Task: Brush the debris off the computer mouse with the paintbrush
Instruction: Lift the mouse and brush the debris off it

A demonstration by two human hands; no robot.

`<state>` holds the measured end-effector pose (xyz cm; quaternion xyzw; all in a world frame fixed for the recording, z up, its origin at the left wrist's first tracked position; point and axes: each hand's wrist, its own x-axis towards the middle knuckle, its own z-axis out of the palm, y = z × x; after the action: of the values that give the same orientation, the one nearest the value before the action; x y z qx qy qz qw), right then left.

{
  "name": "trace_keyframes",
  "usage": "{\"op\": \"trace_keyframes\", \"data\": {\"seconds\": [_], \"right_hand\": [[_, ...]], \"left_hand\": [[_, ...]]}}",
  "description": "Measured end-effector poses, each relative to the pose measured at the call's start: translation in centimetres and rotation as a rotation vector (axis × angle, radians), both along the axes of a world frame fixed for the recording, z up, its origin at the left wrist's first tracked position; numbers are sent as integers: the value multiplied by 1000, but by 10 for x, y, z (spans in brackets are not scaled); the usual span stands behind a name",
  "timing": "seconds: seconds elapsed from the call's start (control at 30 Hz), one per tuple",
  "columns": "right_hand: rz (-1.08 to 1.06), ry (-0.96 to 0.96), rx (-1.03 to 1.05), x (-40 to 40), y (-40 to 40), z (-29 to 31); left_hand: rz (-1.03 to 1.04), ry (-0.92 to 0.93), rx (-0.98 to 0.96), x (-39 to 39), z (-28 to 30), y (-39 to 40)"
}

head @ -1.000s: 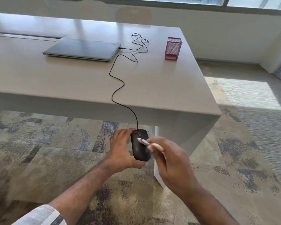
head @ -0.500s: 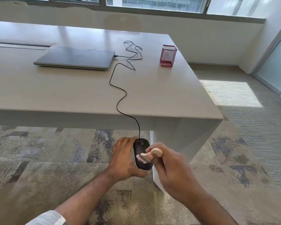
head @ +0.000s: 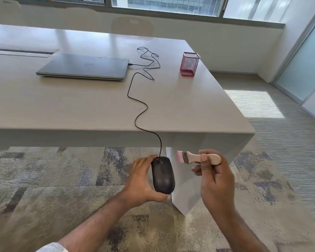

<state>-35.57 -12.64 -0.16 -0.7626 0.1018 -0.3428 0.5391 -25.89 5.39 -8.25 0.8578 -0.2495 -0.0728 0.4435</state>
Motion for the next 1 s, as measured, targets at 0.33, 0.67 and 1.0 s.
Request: {"op": "trace_keyframes", "data": {"seconds": [0.33, 0.67, 1.0], "right_hand": [[39, 175, 566, 10, 30, -35], [25, 208, 616, 11, 28, -45], [93, 191, 595, 14, 20, -42]], "left_hand": [[-53, 217, -183, -10, 7, -5], [-136, 622, -345, -14, 13, -1], [69, 823, -626, -7, 18, -8]]}}
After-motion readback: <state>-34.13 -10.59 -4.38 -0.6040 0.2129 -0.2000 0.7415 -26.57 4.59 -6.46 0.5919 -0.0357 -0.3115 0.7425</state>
